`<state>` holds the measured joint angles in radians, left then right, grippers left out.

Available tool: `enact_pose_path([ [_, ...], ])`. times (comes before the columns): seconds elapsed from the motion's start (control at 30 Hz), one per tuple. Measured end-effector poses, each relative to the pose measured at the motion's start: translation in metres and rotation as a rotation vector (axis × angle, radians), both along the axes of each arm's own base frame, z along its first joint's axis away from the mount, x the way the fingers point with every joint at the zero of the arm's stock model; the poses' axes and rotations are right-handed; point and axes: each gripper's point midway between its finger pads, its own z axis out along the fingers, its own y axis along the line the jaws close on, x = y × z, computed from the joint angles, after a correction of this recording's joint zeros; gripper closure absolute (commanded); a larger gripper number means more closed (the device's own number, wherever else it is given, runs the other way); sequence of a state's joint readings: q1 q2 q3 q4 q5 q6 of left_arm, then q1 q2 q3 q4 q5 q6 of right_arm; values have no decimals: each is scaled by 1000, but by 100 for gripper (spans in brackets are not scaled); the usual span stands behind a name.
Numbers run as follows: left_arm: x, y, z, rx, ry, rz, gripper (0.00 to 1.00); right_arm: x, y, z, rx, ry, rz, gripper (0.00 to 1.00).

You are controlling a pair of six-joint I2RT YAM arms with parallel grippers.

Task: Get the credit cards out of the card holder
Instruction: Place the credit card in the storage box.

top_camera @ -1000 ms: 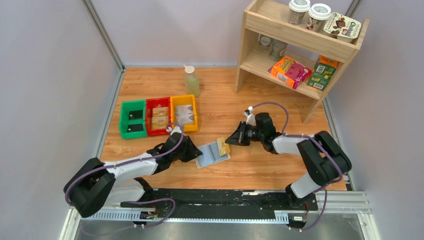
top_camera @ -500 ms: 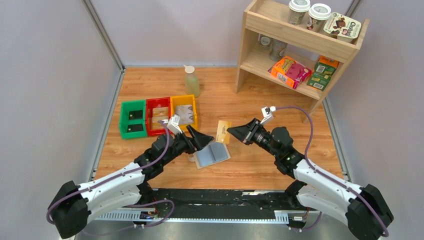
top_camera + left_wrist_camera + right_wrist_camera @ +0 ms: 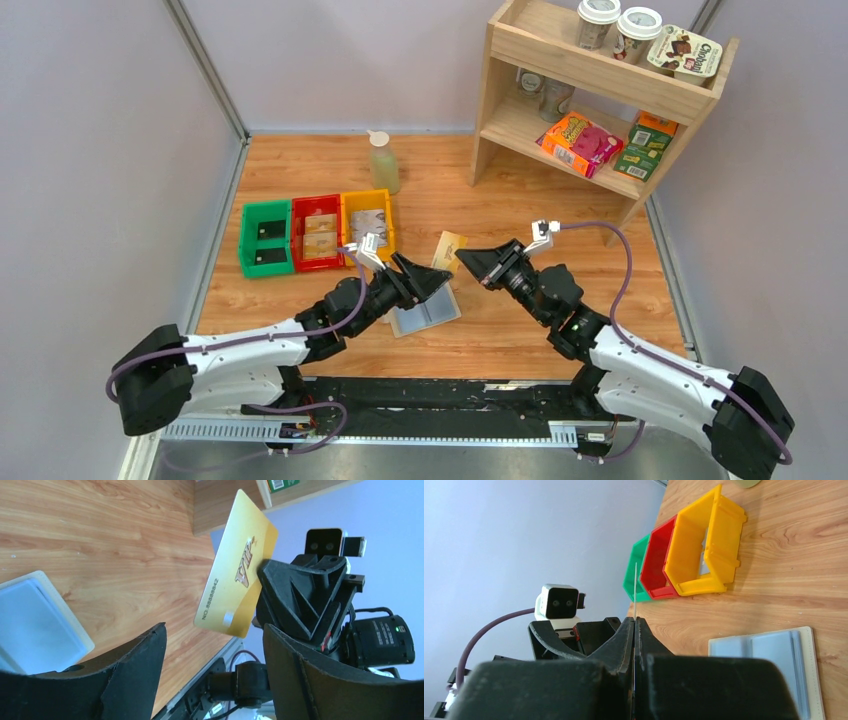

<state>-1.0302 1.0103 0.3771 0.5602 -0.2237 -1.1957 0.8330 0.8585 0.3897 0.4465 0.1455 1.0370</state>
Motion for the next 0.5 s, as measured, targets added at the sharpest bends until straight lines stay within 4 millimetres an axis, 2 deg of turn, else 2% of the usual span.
enact_pose_path([
  [0.1, 5, -6, 0, -31, 13, 22, 37, -1, 2, -2, -2, 6, -1, 100],
  [0.17, 10, -7, 0, -54, 24, 43, 47, -1, 3, -1, 4, 5, -3, 100],
  [0.23, 13, -9, 3, -84, 32, 61, 62, -1, 3, 1, 11, 0, -7, 100],
  [0.27, 15, -9, 6, -104, 34, 68, 76, 0, 3, 1, 13, 0, -11, 100],
  [0.3, 16, -9, 9, -121, 34, 76, 82, 0, 2, 2, 15, -1, -17, 100],
  [0.33, 19, -8, 12, -141, 32, 92, 94, 3, 0, 3, 18, -3, -33, 100],
  [0.37, 20, -8, 17, -164, 33, 98, 99, 5, -2, 2, 20, -2, -45, 100],
  [0.4, 21, -7, 21, -187, 30, 104, 100, 6, -3, 0, 19, 1, -54, 98],
  [0.47, 22, -7, 27, -210, 22, 110, 100, 7, -5, -1, 25, 3, -65, 88],
  [0.5, 22, -6, 27, -211, 21, 113, 100, 7, -5, 0, 29, 4, -66, 79],
])
